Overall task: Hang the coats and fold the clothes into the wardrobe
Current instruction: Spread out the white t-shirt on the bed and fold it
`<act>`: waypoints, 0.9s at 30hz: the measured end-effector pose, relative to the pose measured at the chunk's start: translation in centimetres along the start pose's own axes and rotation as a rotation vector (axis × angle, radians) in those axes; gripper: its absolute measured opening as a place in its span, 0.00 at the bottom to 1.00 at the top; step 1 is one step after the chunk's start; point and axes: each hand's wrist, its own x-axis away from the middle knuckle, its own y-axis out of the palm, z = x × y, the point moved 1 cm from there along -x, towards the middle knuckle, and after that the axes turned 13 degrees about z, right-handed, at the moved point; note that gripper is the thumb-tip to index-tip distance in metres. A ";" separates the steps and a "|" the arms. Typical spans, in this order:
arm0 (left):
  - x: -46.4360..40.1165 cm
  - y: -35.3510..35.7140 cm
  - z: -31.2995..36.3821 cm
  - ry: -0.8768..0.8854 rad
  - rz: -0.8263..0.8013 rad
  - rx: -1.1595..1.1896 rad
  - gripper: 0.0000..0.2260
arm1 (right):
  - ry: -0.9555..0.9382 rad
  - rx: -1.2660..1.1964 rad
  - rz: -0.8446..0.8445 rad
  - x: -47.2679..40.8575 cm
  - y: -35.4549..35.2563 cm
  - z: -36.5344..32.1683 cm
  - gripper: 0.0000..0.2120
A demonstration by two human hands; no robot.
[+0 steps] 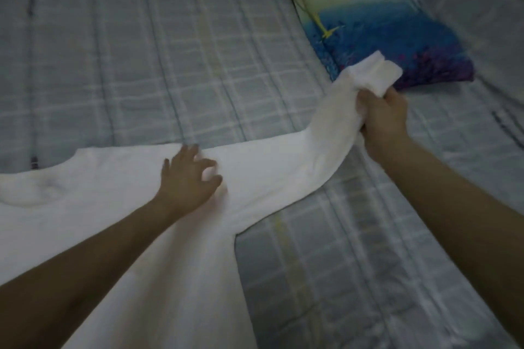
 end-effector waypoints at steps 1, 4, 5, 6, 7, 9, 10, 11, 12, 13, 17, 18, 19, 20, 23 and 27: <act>0.7 -1.1 0.7 -0.064 0.058 0.254 0.16 | -0.031 -0.005 0.001 1.8 1.1 -0.3 0.12; 3.0 -5.6 2.4 -0.401 -0.068 0.965 0.11 | -0.155 0.013 -0.073 10.1 4.9 -1.1 0.07; 3.7 -7.1 2.3 -0.482 -0.126 1.104 0.15 | -0.213 0.032 -0.101 13.2 6.1 -1.1 0.06; 4.4 -8.6 1.6 -0.525 -0.147 1.190 0.18 | -0.262 0.054 -0.134 16.4 7.3 -1.1 0.04; 5.2 -10.1 0.4 -0.559 -0.150 1.268 0.22 | -0.308 0.070 -0.169 19.4 8.4 -0.8 0.02; 7.0 -12.9 -2.9 -0.616 -0.137 1.404 0.29 | -0.346 0.083 -0.281 25.6 11.0 0.0 0.03; 8.2 -14.2 -5.0 -0.635 -0.116 1.450 0.32 | -0.374 0.099 -0.367 28.8 12.4 0.5 0.04; 9.5 -15.3 -7.4 -0.643 -0.088 1.472 0.33 | -0.440 0.134 -0.463 31.8 13.9 1.1 0.07; 10.9 -16.3 -9.9 -0.636 -0.067 1.455 0.31 | -0.538 0.184 -0.569 34.6 15.3 1.8 0.11; 12.2 -17.0 -12.5 -0.632 -0.044 1.408 0.29 | -0.660 0.236 -0.690 37.0 16.7 2.8 0.15; 16.4 -17.2 -22.8 -0.811 0.189 1.090 0.08 | -0.981 0.589 -1.126 43.4 19.8 8.9 0.29; 17.1 -16.8 -25.1 -0.834 0.233 0.957 0.06 | -1.010 0.681 -1.120 44.0 19.9 10.7 0.29; 17.7 -16.2 -26.9 -0.818 0.243 0.779 0.07 | -1.035 0.780 -1.089 44.1 19.8 12.3 0.28; 18.3 -15.4 -28.5 -0.767 0.228 0.590 0.12 | -1.042 0.890 -1.032 43.9 19.5 13.5 0.28; 19.4 -14.0 -31.2 -0.543 0.295 0.302 0.19 | -0.877 1.171 -1.016 42.0 18.2 16.6 0.30; 19.7 -16.6 -34.1 -0.312 0.704 0.261 0.14 | -0.973 1.240 -0.951 42.5 18.7 16.5 0.30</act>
